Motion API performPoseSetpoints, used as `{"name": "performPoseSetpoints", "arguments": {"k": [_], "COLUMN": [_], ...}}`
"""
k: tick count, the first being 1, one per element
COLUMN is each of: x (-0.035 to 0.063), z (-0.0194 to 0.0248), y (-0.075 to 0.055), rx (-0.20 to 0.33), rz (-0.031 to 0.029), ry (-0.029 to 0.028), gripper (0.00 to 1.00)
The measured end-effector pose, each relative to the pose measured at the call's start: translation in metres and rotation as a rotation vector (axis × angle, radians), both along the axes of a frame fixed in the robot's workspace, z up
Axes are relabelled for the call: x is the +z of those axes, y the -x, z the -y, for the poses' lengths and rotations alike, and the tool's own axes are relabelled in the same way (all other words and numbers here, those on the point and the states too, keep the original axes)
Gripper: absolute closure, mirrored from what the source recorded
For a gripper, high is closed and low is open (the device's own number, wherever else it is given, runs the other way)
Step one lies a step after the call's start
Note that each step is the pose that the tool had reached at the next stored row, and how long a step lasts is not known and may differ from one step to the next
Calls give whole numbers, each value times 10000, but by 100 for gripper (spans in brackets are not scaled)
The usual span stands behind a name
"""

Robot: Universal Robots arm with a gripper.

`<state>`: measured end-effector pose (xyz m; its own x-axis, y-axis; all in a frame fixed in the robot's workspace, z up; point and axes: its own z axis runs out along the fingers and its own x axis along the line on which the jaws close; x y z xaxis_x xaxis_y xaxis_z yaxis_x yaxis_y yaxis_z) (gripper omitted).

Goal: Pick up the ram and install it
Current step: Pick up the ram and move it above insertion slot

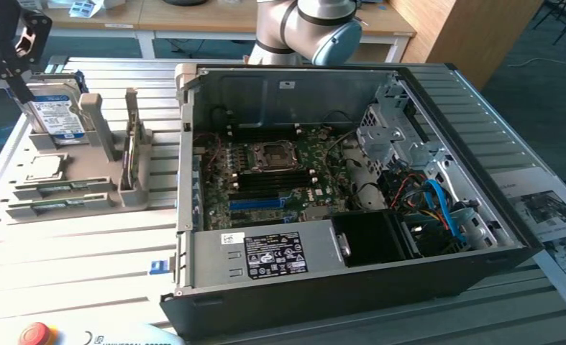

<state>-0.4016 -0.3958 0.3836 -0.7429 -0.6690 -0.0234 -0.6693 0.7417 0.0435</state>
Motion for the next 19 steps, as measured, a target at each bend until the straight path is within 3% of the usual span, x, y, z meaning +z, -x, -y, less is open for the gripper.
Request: {"name": "performPoseSetpoints", "arguments": {"k": [19], "x": [-1], "z": [0], "y": [0], "rx": [3461], "rz": [-1], "ry": [0], "gripper": [90]}}
